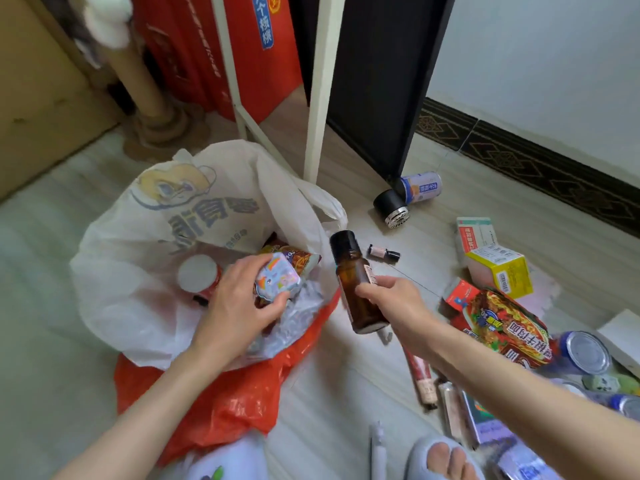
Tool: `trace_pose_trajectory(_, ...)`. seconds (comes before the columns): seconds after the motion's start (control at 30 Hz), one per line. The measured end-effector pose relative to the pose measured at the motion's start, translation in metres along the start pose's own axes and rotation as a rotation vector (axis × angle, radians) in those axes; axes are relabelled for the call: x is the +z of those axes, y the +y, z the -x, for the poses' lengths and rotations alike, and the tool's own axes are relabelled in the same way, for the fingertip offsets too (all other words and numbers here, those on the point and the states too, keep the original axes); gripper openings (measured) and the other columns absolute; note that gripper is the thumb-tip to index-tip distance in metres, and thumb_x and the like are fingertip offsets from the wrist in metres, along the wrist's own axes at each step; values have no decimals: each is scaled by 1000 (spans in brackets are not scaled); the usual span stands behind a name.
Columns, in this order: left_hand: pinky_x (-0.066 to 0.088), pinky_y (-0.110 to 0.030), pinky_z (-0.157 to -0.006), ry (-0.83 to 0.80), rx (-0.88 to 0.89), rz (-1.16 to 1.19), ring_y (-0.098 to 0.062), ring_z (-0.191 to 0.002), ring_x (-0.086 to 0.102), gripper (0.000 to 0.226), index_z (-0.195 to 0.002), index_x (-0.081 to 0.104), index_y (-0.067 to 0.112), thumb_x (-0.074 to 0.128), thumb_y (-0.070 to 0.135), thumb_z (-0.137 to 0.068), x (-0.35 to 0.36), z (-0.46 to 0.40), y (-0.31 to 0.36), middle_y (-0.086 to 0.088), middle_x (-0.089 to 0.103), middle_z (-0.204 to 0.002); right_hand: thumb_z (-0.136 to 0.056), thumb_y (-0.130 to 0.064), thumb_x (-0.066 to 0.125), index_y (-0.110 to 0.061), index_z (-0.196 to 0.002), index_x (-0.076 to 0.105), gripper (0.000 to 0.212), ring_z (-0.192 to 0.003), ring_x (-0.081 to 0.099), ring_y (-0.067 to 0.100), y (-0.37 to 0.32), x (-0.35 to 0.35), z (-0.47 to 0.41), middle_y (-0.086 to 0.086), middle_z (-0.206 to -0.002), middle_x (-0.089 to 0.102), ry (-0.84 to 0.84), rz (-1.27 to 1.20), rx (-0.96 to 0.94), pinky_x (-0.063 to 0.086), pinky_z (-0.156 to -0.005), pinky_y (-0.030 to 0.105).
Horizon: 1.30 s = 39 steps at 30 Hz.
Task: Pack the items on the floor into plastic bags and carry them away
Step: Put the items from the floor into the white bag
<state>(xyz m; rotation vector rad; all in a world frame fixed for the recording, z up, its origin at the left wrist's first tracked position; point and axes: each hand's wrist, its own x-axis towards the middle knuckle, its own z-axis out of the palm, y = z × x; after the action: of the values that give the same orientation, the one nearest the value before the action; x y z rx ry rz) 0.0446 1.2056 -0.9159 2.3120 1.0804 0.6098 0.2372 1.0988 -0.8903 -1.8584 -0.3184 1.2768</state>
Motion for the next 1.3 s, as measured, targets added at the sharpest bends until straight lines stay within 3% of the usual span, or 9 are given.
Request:
trace_pose_trajectory(0.17,40,-37,-86,-50,-276,-203,-34,-100,53,48,-114,55,5,69,18,-71,-31,-37,-59,-18,60,-106,-75,-14,65,-7,-83,65,11,-55,62,15,-37,67,-21,9,-70,64,-156,229,-14,51,-50,21)
trace_pose_trajectory(0.27,46,-43,-76,-151,-232,-363,-39,-88,57,45,-103,58,4,63,26,-65,-20,-33,-84,-21,61,-94,-69,-25,69,-6,-96,66,34,-87,66,28,-31,116,-48,13,-93,68,-69,393,-58,55,-77,34)
trace_pose_trajectory(0.4,41,-42,-76,-86,-131,-457,-37,-86,56,44,-101,58,4,75,23,-65,-7,-26,-94,-18,62,-92,-69,-32,67,-6,-105,63,45,-103,58,34,-18,149,-80,18,-108,63,126,663,-114,48,-90,38)
trace_pose_trajectory(0.53,42,-42,-81,-50,-145,-388,-35,-97,54,47,-109,56,3,74,26,-72,-3,-33,-91,-17,62,-102,-82,-27,59,0,-108,57,38,-105,54,37,-6,152,-90,23,-114,60,150,833,-253,41,-90,38)
trace_pose_trajectory(0.63,42,-40,-81,-17,-171,-314,-35,-100,53,43,-107,55,1,73,22,-74,0,-40,-90,-18,60,-105,-85,-15,54,0,-113,55,32,-107,53,35,-4,141,-92,21,-116,58,82,859,-346,40,-86,33)
trace_pose_trajectory(0.87,24,-45,-109,-216,-145,-516,-35,-132,34,50,-129,48,4,58,28,-86,3,-33,-100,-17,39,-143,-89,-19,53,-11,-130,48,42,-119,49,25,-5,100,-72,10,-132,53,-99,861,-419,37,-97,28)
trace_pose_trajectory(1.0,33,-54,-102,-217,-73,-519,-38,-129,38,53,-130,47,4,51,33,-85,4,-17,-78,-21,43,-139,-90,-21,53,-18,-134,42,46,-121,48,21,-6,53,-41,6,-136,49,-167,938,-535,33,-100,26)
trace_pose_trajectory(1.17,34,-42,-103,-145,180,-324,-30,-127,40,49,-124,52,9,41,32,-83,44,29,-22,-17,50,-134,-90,-32,54,-15,-132,44,46,-121,46,24,34,-26,-20,7,-130,52,19,975,-503,33,-100,32)
trace_pose_trajectory(1.3,42,-36,-99,-274,330,-181,-25,-123,43,44,-121,45,17,44,32,-80,102,81,17,-11,56,-127,-84,-39,46,-5,-113,59,46,-96,59,33,105,-78,-2,14,-103,63,178,1010,-450,38,-86,30)
